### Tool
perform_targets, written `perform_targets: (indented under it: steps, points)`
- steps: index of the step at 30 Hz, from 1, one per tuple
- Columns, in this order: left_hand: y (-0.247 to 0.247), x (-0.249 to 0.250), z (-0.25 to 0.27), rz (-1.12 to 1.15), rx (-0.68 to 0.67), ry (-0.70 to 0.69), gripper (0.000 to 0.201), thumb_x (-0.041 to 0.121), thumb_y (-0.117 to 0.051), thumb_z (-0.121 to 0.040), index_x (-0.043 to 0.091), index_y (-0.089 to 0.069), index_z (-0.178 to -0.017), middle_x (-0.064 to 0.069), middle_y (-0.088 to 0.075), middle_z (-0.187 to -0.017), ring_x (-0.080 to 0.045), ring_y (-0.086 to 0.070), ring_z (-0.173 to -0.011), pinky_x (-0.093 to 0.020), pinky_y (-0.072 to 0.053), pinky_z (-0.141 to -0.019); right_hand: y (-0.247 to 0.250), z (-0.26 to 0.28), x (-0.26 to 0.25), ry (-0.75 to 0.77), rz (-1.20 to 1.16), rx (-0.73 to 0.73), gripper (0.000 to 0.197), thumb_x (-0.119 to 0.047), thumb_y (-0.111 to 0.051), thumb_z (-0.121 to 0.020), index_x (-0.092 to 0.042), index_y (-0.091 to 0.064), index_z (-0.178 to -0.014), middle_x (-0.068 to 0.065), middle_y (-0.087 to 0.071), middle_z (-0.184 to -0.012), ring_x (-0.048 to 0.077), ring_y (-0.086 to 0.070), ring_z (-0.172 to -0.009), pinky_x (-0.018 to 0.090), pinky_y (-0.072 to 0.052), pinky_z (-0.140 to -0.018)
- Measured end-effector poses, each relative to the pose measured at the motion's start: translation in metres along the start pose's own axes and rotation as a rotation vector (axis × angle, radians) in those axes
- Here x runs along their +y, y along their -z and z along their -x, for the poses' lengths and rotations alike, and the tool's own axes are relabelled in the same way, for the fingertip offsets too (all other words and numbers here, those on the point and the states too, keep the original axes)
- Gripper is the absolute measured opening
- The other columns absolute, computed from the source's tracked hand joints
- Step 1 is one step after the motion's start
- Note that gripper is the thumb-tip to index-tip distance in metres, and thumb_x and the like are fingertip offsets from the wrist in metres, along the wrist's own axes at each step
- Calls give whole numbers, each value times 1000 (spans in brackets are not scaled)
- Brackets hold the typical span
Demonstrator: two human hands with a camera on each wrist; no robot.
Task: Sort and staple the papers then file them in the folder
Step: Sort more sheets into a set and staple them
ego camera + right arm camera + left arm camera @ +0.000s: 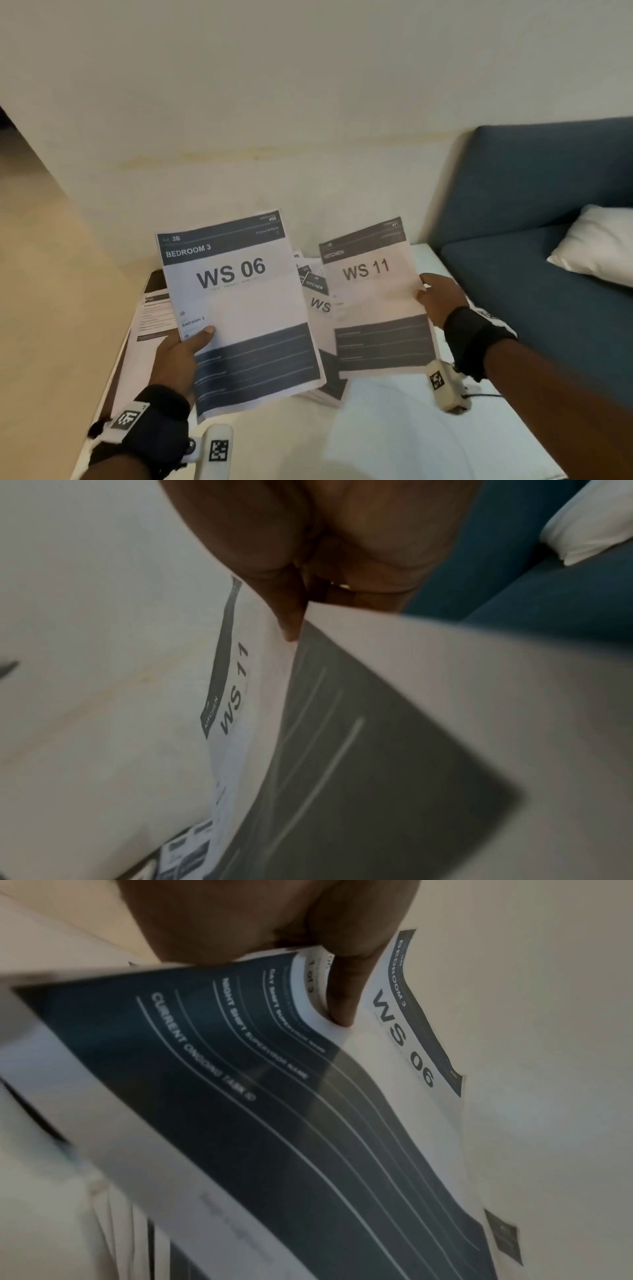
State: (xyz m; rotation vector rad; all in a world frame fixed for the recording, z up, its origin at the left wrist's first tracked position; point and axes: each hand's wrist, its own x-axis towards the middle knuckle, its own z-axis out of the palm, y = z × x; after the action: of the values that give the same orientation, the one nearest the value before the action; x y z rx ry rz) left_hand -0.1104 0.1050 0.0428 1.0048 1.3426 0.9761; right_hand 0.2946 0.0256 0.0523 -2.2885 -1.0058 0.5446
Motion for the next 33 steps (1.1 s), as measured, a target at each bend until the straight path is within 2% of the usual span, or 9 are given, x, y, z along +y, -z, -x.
perform_targets:
  steps: [4,9,12,16,21,24,27,30,33]
  points:
    - [-23,2,13,-8,-107,24,15,18,-58,-97,18,-59,-112,-7,-69,-112,-37,-64,-102,-60,-49,-93,10,41,-6,21,-384,-60,14,-9,-59,-95,-17,-67,-102,12,-69,-110,32,-67,-97,53,-56,-86]
    - [-46,-8,20,-101,-234,72,19,22,-56,-98,12,-61,-112,-8,-72,-110,-35,-64,-106,-62,-45,-99,8,72,-20,-35,-726,-224,19,-11,-55,-98,-15,-65,-114,8,-71,-108,28,-69,-94,41,-60,-72]
    - [-58,-10,24,-106,-289,104,22,25,-52,-100,11,-60,-115,-11,-70,-113,-36,-64,-105,-60,-48,-97,2,80,-24,-33,-750,-306,23,-16,-53,-99,-17,-62,-121,6,-71,-111,28,-68,-99,43,-60,-77]
    - [-73,-14,28,-83,-314,94,21,27,-48,-102,17,-59,-117,-11,-69,-114,-35,-66,-102,-55,-53,-91,-9,89,-30,73,-612,-392,21,-41,-54,-97,-30,-62,-113,-4,-72,-110,20,-68,-101,41,-59,-83]
    - [-90,-21,34,-9,-284,100,21,26,-44,-104,22,-57,-120,-7,-68,-115,-34,-65,-104,-55,-53,-91,-28,86,-19,139,-398,-394,41,-24,-73,-86,-20,-57,-124,1,-65,-126,24,-61,-115,44,-50,-102]
    - [-93,-23,36,30,-305,84,21,15,-50,-101,21,-57,-119,-9,-71,-108,-35,-68,-100,-54,-56,-85,-35,84,-12,117,-424,-385,35,-21,-71,-88,-15,-62,-122,3,-68,-120,27,-63,-112,47,-49,-102]
    - [-93,-23,39,40,-336,24,22,6,-55,-96,20,-59,-113,-7,-74,-96,-33,-69,-95,-45,-57,-74,-40,83,-5,85,-489,-380,28,-20,-72,-87,-21,-64,-114,1,-69,-114,27,-63,-109,50,-51,-100]
    - [-91,-27,43,52,-398,-6,28,13,-67,-89,21,-60,-115,-6,-74,-103,-31,-70,-98,-51,-57,-82,-45,82,6,85,-531,-369,30,-16,-82,-74,-23,-69,-101,4,-73,-106,26,-66,-104,49,-53,-96]
    - [-89,-34,46,7,-448,-2,55,23,-83,-67,13,-61,-116,-10,-74,-106,-33,-69,-103,-55,-54,-89,-53,84,18,111,-519,-425,44,-26,-84,-59,-27,-73,-102,2,-74,-107,23,-68,-104,48,-53,-95]
